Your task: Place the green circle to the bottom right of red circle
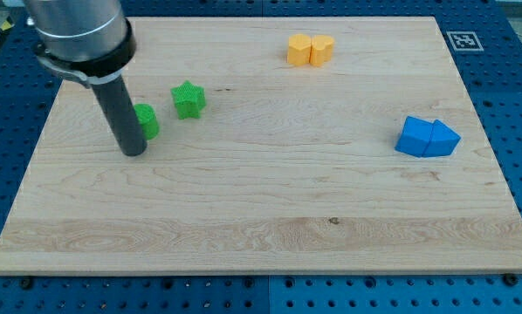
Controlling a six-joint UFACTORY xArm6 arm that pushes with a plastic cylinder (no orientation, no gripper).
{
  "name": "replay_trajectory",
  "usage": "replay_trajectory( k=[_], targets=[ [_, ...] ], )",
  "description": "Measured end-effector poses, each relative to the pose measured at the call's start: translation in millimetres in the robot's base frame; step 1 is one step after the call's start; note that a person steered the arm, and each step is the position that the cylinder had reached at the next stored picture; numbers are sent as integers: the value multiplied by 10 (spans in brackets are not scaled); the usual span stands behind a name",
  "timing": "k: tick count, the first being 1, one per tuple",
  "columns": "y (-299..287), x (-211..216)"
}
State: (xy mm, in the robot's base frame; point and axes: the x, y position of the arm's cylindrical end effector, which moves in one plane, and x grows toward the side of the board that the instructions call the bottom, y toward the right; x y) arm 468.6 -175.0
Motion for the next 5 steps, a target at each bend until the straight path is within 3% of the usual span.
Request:
replay_trajectory(
  k=[2, 5],
  targets=[
    [-32, -121],
    [-32, 164]
  ],
)
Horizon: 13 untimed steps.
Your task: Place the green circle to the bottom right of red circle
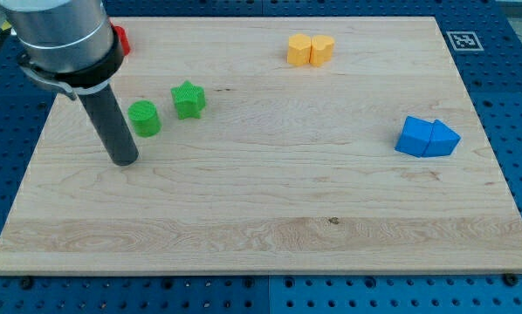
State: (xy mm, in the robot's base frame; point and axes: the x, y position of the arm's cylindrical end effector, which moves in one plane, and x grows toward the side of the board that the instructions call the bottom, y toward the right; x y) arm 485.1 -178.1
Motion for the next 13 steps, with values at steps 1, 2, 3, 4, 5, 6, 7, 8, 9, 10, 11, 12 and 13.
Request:
replay_trajectory(
  k=[1, 2, 3, 4, 5, 6, 7, 8, 9, 10, 11, 12, 13],
  targets=[
    [209, -1],
    [445, -68],
    [479, -237],
    [471, -435],
    [341, -628],
    [144, -710],
    [50, -710],
    [31, -710],
    [16, -710],
    [-10, -578],
    [-11, -260],
    [-80, -210],
    [-154, -243]
  ],
)
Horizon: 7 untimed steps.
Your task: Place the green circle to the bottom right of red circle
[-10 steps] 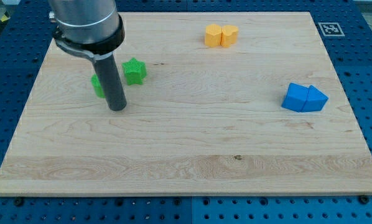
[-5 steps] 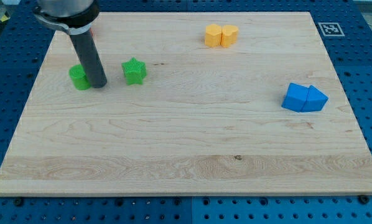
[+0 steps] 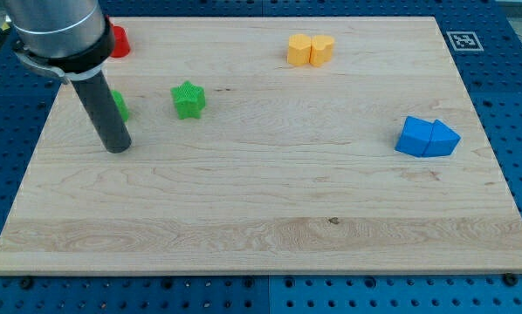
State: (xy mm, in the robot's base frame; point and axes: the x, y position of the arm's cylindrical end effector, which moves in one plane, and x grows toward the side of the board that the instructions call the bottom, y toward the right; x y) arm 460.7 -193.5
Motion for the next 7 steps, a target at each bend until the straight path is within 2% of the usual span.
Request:
replay_trajectory(
  k=[3, 7],
  targets=[
    [-98, -528],
    [-163, -733]
  ],
)
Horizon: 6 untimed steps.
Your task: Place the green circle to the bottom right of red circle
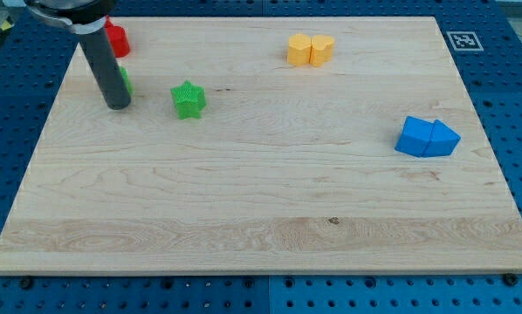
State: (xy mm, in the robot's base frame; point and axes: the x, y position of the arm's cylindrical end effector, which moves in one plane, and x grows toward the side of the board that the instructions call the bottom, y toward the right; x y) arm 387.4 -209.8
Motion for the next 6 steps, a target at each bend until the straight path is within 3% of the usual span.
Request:
replay_trajectory(
  k=[6],
  targets=[
    [-71, -667]
  ],
)
